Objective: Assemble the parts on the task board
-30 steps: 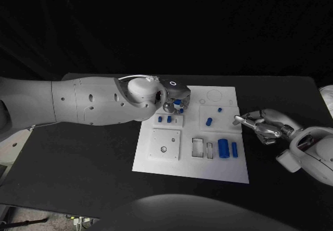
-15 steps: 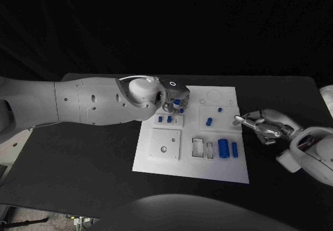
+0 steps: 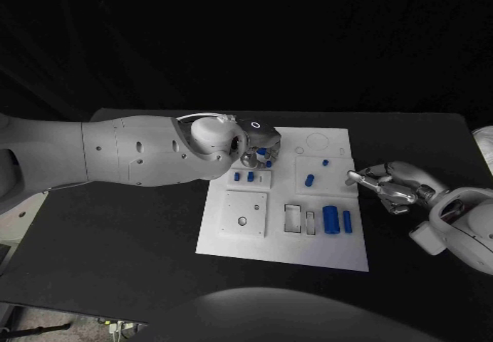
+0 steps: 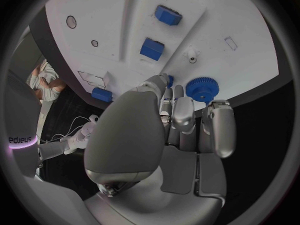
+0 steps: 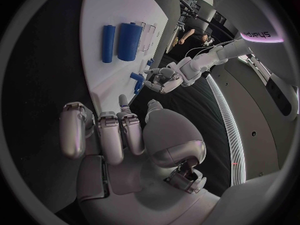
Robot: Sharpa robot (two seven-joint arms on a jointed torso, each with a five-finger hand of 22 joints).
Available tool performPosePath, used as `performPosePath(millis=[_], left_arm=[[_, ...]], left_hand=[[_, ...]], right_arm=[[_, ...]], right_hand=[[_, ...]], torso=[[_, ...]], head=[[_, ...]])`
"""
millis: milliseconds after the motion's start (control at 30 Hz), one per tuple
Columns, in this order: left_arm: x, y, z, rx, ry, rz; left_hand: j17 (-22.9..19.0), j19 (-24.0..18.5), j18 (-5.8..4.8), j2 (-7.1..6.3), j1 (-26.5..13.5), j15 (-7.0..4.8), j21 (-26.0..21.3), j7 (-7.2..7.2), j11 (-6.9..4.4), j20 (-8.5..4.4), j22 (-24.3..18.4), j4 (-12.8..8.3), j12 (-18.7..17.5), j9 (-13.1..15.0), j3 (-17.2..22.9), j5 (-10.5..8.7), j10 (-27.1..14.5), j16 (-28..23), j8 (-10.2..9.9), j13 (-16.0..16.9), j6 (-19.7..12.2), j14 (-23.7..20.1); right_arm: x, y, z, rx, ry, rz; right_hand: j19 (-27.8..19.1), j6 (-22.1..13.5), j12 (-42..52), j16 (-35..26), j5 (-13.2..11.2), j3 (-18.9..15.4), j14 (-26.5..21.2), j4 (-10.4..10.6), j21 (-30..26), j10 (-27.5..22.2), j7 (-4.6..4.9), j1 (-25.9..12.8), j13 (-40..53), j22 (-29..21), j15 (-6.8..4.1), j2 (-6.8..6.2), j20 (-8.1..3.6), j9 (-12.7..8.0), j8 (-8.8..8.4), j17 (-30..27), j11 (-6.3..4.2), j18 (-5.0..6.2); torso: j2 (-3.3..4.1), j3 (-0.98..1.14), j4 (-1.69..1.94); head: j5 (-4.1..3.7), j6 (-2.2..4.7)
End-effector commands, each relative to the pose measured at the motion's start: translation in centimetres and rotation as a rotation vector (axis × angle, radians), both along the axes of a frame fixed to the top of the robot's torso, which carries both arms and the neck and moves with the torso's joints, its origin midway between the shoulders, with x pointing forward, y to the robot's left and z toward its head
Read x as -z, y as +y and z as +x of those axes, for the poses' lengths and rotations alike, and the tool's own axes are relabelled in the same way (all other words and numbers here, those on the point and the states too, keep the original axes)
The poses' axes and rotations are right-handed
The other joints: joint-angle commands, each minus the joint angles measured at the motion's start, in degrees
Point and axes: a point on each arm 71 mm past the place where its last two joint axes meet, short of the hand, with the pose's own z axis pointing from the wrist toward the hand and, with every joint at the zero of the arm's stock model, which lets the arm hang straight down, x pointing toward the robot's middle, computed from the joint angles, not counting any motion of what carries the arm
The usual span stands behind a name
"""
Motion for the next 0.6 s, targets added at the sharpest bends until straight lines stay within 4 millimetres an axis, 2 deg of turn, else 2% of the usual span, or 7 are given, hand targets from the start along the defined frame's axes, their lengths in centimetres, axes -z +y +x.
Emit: performPosePath(millis=[33, 600], left_arm=[[-0.02, -0.2, 0.0, 0.005, -0.006, -0.005], [0.45, -0.26, 0.1, 0.001, 0.001, -0.005]], left_hand=[[-0.1, 1.8, 0.05, 0.11, 0.2, 0.18, -0.2, -0.43, 0.12, -0.27, 12.0, 0.0, 0.4, -0.1, 0.3, -0.27, 0.5, -0.3, -0.2, 0.1, -0.1, -0.4], [-0.7, 1.7, 0.09, 0.96, 1.0, 0.08, -0.4, -0.32, -0.03, -0.28, 11.9, -0.9, 0.6, -0.3, 1.7, 0.08, 0.2, -0.4, 0.2, 0.2, 0.4, -0.7]], right_arm=[[0.13, 0.13, -0.07, -0.013, 0.013, -0.006], [0.19, 0.12, -0.03, -0.012, 0.017, -0.01]], right_hand=[[0.3, 0.3, 0.2, 0.2, -0.2, -0.4, 6.0, 0.0, 0.1, 6.0, -0.02, -0.1, 15.1, 10.8, -0.21, -0.39, -0.12, -0.1, 0.25, 15.1, -0.09, 0.21], [0.2, 0.3, 0.2, 0.2, -0.1, -0.4, 6.0, 0.0, 0.0, 6.0, -0.02, -0.1, 15.1, 10.8, -0.21, -0.37, -0.13, -0.1, 0.26, 15.1, -0.09, 0.23]], torso=[[-0.01, 0.0, -0.01], [0.05, 0.0, -0.03]], head=[[0.09, 0.0], [0.09, 0.0]])
